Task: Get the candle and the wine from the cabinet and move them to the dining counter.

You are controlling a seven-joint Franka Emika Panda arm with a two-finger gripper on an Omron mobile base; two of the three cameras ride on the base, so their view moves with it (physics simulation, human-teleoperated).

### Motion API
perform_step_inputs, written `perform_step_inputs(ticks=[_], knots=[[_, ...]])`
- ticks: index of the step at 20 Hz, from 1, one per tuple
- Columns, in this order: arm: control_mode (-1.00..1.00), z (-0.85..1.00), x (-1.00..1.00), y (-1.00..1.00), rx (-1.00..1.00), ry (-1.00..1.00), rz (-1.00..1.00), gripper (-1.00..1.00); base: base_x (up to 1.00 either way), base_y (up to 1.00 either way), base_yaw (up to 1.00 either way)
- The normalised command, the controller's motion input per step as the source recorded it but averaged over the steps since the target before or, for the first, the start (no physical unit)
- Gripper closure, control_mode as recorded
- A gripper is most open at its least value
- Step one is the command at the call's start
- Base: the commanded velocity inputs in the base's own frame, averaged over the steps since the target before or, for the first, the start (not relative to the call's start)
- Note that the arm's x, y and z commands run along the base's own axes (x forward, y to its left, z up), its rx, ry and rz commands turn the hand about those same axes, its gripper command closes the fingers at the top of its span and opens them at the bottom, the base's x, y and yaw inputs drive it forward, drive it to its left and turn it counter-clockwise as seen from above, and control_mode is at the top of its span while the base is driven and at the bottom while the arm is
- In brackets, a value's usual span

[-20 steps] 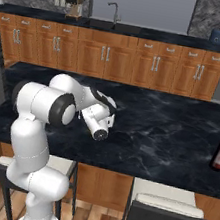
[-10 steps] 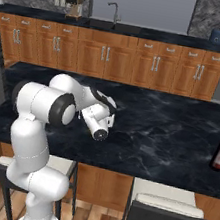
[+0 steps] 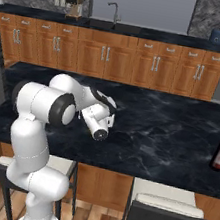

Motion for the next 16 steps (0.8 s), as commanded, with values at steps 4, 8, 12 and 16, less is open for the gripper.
perform_step_inputs(ticks=[4, 8, 12, 16], knots=[[-1.00, 0.01, 0.01, -0.13, 0.00, 0.00, 0.00, -1.00, 0.00, 0.00, 0.00], [-1.00, 0.18, -0.08, -0.31, 0.00, 0.02, 0.00, -1.00, 0.00, 0.00, 0.00], [-1.00, 0.33, -0.26, -0.27, 0.00, 0.00, 0.00, -1.00, 0.00, 0.00, 0.00], [-1.00, 0.48, -0.49, -0.14, 0.00, 0.03, 0.00, -1.00, 0.00, 0.00, 0.00]])
